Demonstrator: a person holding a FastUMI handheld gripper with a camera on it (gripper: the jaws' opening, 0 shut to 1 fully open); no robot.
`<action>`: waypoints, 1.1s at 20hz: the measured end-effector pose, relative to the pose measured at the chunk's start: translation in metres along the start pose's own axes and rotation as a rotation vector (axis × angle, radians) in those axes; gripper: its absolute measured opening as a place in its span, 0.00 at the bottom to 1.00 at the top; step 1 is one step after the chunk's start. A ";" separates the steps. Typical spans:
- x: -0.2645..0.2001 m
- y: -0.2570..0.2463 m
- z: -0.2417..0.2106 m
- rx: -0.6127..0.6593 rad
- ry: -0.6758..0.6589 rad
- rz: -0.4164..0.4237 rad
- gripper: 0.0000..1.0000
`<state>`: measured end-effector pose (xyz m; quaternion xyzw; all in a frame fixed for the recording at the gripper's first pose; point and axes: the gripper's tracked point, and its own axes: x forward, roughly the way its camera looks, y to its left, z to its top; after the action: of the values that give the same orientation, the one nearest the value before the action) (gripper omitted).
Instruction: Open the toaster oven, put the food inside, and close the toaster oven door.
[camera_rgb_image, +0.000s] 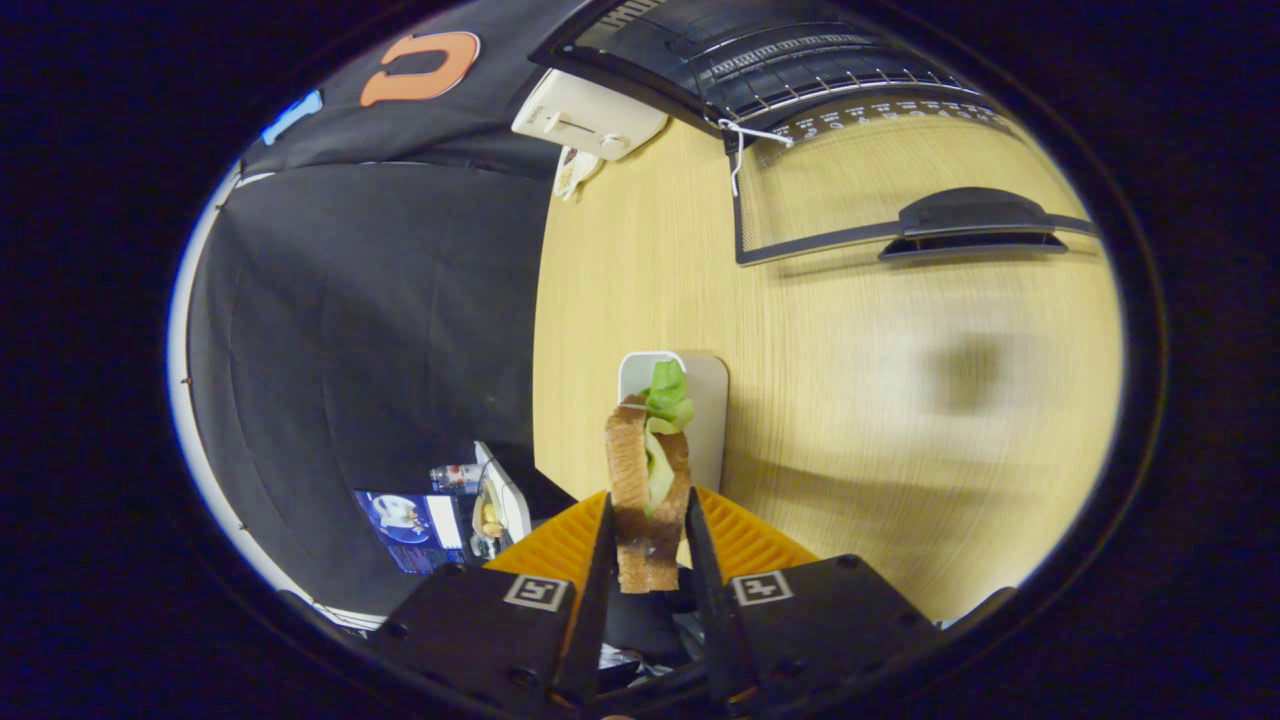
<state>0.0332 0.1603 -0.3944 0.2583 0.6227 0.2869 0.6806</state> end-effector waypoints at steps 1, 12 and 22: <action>0.001 0.001 -0.002 0.002 0.005 -0.001 0.42; -0.098 0.060 0.016 -0.039 -0.161 0.134 0.31; -0.167 0.005 0.133 0.207 -0.575 0.215 0.31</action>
<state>0.1553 0.0454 -0.2624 0.4609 0.4001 0.2073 0.7646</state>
